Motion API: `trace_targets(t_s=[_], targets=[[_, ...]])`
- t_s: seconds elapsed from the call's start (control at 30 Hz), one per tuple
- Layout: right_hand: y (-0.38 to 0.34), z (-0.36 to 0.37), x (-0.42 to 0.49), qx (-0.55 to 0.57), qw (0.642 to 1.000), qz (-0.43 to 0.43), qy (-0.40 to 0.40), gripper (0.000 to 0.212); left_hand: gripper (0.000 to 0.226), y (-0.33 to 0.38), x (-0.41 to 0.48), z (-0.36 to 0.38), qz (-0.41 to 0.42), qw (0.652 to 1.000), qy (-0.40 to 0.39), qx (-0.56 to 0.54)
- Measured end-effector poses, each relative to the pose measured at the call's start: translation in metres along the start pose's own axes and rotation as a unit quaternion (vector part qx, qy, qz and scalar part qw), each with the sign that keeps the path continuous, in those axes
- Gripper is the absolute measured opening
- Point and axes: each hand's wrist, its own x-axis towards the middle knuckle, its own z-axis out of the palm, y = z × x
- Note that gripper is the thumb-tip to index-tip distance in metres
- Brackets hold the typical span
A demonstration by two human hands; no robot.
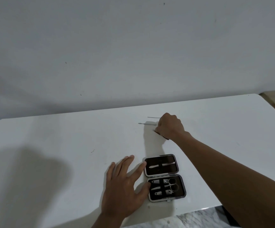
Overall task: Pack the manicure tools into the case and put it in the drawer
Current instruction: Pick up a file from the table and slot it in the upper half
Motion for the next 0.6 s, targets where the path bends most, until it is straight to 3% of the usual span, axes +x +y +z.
trace_targets(t_s=[0.6], targets=[[-0.023,0.013,0.011,-0.076,0.995,-0.063,0.001,0.018,0.055,-0.002,0.0,0.001,0.006,1.0,0.002,-0.004]])
